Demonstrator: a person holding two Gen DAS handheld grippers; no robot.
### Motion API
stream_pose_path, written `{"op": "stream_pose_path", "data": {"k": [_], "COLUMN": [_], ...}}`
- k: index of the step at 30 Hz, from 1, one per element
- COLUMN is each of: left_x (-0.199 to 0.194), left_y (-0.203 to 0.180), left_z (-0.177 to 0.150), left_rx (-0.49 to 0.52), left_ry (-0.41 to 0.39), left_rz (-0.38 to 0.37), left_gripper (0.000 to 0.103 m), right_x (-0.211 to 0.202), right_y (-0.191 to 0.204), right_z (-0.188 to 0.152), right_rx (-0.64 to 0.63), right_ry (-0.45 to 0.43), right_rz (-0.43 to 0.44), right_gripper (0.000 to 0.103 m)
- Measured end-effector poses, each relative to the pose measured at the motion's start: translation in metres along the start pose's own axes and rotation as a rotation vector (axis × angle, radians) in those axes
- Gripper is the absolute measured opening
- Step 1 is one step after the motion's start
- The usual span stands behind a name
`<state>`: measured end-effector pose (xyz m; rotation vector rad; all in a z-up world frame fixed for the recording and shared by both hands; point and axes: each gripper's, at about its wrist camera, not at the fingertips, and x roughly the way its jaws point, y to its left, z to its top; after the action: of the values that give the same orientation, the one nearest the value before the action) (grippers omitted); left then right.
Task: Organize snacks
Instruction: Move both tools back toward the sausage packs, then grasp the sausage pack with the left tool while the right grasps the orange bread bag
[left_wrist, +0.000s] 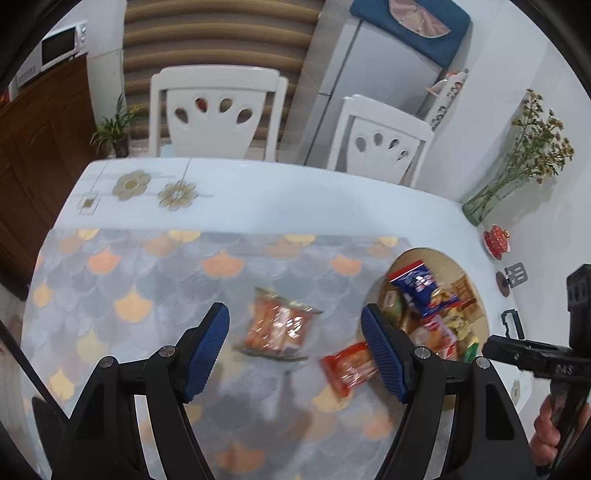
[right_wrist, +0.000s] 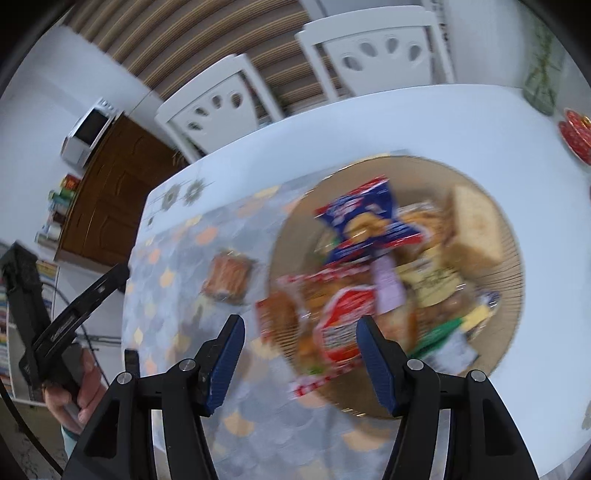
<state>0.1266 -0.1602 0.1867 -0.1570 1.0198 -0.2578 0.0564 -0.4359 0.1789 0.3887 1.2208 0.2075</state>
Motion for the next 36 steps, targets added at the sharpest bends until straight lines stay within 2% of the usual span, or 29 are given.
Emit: {"op": "stream_pose_path", "data": {"k": [4,9,14,17,20,24,28,33,36], "left_x": [0.008,0.032,0.064,0.081,0.097,0.121,0.139,0.150,0.158], "left_y": [0.017,0.022,0.028,0.032,0.031,0.024,0.011,0.000,0.006], "left_z": [-0.008,-0.021,-0.025,-0.025,-0.022,-0.023,-0.024,-0.020,-0.017], "left_rx": [0.022,0.158,0.217,0.234,0.251,0.286,0.355,0.450,0.434], "left_ry": [0.041,0.112,0.183,0.216,0.248,0.289,0.287,0.258,0.291], "left_rz": [-0.002,0.012,-0.066,-0.126,-0.180,-0.208,-0.201,-0.165,-0.187], "left_gripper": [0.072,0.072,0.072,0.072,0.072,0.072,0.072,0.072,0.072], "right_x": [0.011,0.034,0.064,0.082,0.091,0.107,0.126,0.140,0.145], "right_y": [0.037,0.067,0.086,0.080,0.066,0.046,0.041,0.038,0.041], "right_z": [-0.017,-0.036,-0.057,-0.069,-0.086,-0.104,-0.106,-0.096,-0.087], "right_rx": [-0.031,0.002,0.091,0.237,0.456,0.704,0.815,0.902,0.919], "right_ry": [0.008,0.040,0.055,0.025,-0.084,-0.163,-0.209,-0.265,-0.280], "right_rz": [0.028,0.064,0.034,-0.019,-0.127,-0.167,-0.215,-0.217,-0.224], "right_gripper": [0.061,0.061,0.061,0.061,0.061,0.061,0.061,0.061,0.061]}}
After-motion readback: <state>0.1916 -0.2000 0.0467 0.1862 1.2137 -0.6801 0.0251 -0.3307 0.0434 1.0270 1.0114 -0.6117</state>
